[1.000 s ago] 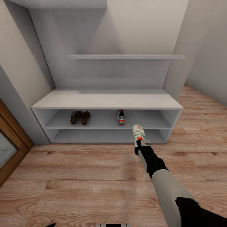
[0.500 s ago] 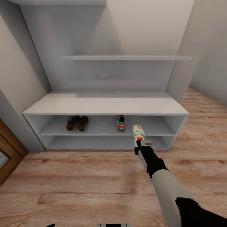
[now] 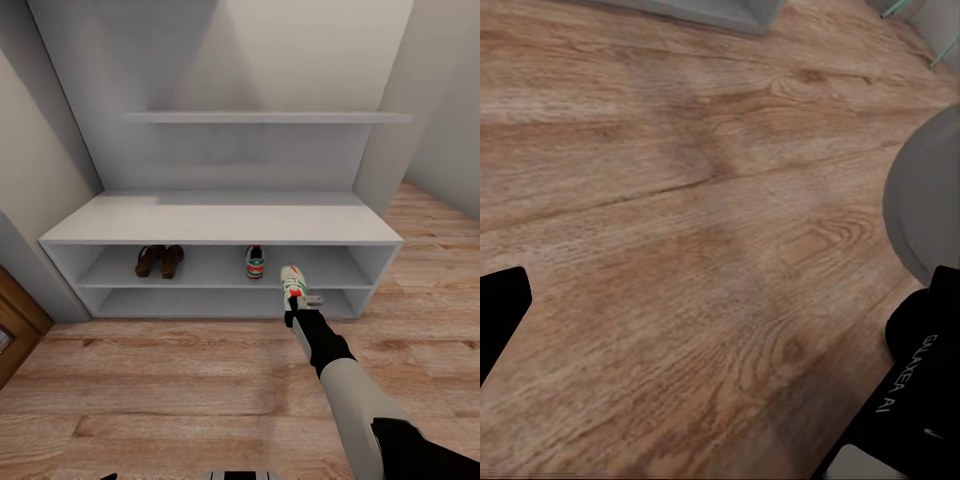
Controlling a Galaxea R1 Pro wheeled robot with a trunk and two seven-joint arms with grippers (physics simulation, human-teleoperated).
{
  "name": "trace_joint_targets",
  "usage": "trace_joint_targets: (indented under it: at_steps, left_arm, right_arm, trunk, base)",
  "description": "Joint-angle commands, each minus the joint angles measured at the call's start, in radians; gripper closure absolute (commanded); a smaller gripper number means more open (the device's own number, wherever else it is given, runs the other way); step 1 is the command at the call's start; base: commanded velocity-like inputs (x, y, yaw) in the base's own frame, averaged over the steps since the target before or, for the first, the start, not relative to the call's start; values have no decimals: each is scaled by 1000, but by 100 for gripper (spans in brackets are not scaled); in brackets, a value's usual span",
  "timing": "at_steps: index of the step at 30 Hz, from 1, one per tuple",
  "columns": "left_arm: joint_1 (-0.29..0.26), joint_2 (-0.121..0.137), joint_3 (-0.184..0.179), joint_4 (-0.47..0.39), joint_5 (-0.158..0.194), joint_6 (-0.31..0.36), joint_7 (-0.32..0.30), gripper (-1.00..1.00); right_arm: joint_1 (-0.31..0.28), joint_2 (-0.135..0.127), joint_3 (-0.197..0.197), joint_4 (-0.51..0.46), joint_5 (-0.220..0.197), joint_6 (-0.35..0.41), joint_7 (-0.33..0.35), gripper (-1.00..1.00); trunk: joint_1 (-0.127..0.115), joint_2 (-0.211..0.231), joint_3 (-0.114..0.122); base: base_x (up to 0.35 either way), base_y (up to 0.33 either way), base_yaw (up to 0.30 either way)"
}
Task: Pick up the two gym shoes and the two sandals from the corridor floor and place them onto the hallstand (shoe rack) in the corridor, making sure they are on the rack and not on the floor. Arrange them so the two gym shoes are next to each other and the two sandals are next to each other.
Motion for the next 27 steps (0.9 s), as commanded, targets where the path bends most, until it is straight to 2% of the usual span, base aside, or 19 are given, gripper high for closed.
trace_joint_targets:
  at_steps: [1,11,22,27]
  left_arm:
    - [-1,-1,5,-1,-7,-6,-3,-100]
    - [-1,-3,6,0,-7,-10,-2,-100]
    - [0,-1,17,6,-7,-9,-3,-100]
    - [0,-1,18,11,-7,-8,-3,-100]
  right_arm:
    - [-1,1,-5,-2,11,6,3,100]
    - [-1,1,-5,-2,11,5,3,100]
    - [-1,1,-5,-4,11,5,2,100]
    - [-1,1,-6,-4,11,5,3,100]
  trunk:
    - [0,-1,-5]
    - [1,-1,-20]
    - [1,-1,-20]
    - [1,-1,-20]
  base:
    - [0,0,0]
    - [21,0,0]
    - [286,0,0]
    - [79,0,0]
